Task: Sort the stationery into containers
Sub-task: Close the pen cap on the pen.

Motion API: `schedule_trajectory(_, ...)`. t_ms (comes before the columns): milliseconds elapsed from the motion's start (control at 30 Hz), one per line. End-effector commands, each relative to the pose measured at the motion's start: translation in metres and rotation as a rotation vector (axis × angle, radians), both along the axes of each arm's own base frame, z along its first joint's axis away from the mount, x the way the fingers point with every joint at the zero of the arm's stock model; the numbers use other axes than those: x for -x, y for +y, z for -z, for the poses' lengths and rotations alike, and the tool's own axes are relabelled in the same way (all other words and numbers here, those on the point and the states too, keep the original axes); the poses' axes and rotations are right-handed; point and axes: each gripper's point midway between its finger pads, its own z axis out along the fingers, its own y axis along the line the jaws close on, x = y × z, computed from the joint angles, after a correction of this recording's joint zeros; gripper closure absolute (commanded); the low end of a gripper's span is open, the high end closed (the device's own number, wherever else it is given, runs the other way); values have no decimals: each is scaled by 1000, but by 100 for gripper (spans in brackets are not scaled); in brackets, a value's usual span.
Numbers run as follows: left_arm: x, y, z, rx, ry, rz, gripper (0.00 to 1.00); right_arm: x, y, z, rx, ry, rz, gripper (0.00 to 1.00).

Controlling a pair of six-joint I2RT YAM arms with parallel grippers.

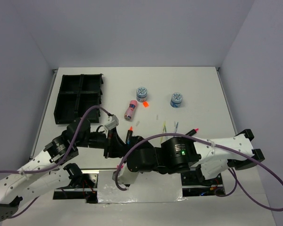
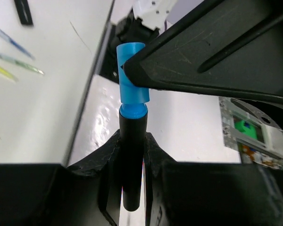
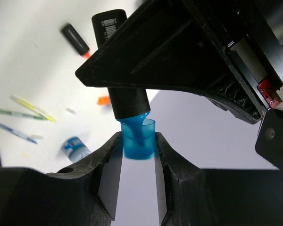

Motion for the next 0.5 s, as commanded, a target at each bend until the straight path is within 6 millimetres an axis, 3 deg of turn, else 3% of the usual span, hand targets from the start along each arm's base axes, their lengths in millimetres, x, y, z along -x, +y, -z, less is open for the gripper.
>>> schedule_trajectory(0,-40,-16,-59,203,-280,-105,100,21,30,-12,-45,-5,-105,75)
schedule_trajectory(267,-75,-25,-40,93,-304,-213,100,8,27,-1,60,-132,-66,68)
schedule_trajectory(467,-81,-25,-34,74,-309,-232,100,9,25,3,73,-127,-69,56)
